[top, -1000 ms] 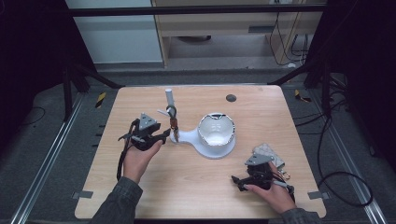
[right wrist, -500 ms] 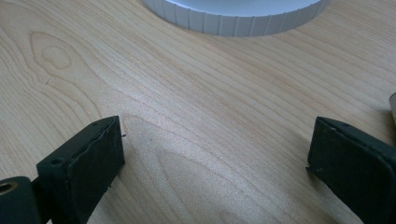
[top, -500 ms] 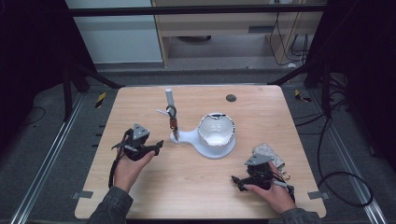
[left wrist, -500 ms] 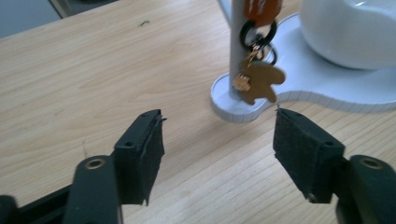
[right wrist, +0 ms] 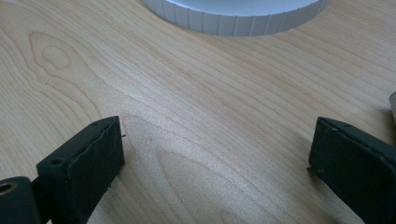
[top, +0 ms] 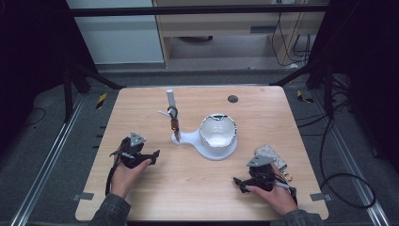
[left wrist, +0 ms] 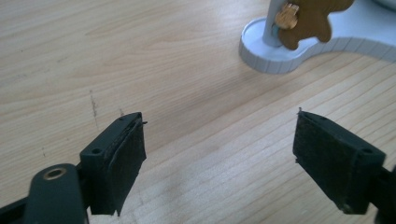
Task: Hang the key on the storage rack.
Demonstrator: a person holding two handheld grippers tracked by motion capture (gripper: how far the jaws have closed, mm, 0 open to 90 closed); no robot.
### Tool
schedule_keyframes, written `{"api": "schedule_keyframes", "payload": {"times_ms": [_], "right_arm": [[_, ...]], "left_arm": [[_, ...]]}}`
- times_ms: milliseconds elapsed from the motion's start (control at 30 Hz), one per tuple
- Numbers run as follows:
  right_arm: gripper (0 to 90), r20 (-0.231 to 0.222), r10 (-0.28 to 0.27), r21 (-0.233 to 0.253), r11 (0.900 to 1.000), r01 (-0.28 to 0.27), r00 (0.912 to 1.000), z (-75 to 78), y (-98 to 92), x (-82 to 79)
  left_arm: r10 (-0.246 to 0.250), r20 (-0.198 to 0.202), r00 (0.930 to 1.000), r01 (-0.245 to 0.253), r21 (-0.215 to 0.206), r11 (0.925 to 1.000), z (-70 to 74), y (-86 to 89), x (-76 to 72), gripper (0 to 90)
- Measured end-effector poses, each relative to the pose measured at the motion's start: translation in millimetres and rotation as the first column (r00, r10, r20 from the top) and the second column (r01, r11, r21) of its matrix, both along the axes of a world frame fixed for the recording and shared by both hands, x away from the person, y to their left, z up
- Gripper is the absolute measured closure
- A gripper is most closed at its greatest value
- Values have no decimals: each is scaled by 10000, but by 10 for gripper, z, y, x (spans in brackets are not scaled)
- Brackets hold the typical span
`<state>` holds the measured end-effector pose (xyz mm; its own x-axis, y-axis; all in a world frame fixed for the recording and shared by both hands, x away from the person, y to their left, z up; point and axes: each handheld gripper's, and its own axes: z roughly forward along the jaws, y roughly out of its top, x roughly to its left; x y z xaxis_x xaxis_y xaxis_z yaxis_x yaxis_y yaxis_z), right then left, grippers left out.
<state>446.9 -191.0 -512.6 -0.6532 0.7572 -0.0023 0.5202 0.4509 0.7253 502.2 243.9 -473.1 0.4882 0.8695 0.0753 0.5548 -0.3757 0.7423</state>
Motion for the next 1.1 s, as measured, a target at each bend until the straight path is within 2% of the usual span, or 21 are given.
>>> {"api": "schedule_keyframes", "payload": {"times_ms": [100,167,267,333,433,500,667,900,967,1067,1100], "right_arm": [[67,-33,42,-113,9999,-42,10000,20,0,3],[90,194,126,-421,9990,-118,9997,61,1,-13],[100,392,74,-661,9978,-48,9992,189,-19,-30],[108,467,16,-910,9959,26,9989,284,-46,-24],[112,467,-46,-1348,9908,109,9989,428,-114,10],[96,282,78,-1689,9856,-30,9996,548,-200,39],[139,-352,-354,-2273,9735,265,9988,771,-400,172],[173,-999,-659,-2743,9610,362,9928,882,-562,319],[176,-1316,-776,-2789,9596,382,9883,893,-595,356],[176,-1660,-1135,-2952,9535,604,9796,903,-644,395],[173,-1759,-1191,-2947,9535,632,9772,904,-652,400]], "left_arm": [[-68,-65,10000,68,12,10000,-42,26,1,141],[-36,-35,10000,36,-89,10000,-52,46,-1,125],[-20,-219,9998,17,-157,9999,-85,76,-6,105],[102,-244,9997,-114,-455,9989,-113,90,-27,99],[30,-321,9995,-35,-165,9999,-149,82,-41,96],[-73,-411,9991,61,-300,9995,-158,89,-37,88],[-78,-566,9984,66,-213,9998,-202,94,-26,77],[-116,-761,9970,103,-173,9998,-245,100,-9,69],[-149,-828,9965,136,-166,9998,-255,93,-4,65],[-163,-991,9949,176,121,9998,-291,67,6,61],[-197,-1026,9945,202,36,9998,-296,58,8,51]]}}
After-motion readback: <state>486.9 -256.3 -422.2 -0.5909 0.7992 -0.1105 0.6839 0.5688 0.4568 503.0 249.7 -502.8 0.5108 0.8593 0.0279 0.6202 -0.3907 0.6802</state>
